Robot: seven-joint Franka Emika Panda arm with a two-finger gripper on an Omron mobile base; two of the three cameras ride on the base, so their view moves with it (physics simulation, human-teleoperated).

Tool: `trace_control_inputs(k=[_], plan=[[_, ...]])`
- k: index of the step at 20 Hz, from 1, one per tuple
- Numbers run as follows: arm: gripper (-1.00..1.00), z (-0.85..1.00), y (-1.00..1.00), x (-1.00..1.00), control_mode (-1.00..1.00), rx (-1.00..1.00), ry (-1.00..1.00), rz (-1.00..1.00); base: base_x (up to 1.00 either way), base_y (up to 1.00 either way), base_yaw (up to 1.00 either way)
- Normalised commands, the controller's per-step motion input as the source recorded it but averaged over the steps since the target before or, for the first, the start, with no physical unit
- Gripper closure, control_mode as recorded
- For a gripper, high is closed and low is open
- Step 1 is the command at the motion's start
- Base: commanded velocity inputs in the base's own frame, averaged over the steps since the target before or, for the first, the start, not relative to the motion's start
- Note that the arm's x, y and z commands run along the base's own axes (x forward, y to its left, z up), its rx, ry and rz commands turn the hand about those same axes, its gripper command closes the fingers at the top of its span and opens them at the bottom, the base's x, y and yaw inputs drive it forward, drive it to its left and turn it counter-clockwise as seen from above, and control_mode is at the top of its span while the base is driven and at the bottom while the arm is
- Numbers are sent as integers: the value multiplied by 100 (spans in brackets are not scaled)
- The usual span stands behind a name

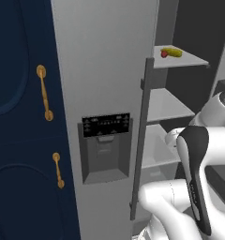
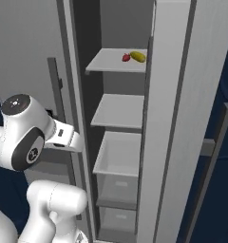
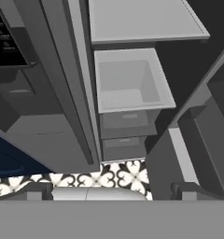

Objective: Take the strawberry from the fridge and place it on top of the pancake, located on the dining counter.

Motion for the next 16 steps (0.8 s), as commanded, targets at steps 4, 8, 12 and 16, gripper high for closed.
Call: trace_control_inputs(k=[4, 8, 12, 16], plan=[[-100, 0, 0, 0, 100, 0, 0, 0, 14, -19, 0], [-100, 0, 0, 0, 100, 0, 0, 0, 15, -19, 0], [-100, 0, 0, 0, 100, 0, 0, 0, 13, -39, 0], [-100, 0, 0, 0, 100, 0, 0, 0, 15, -38, 0]])
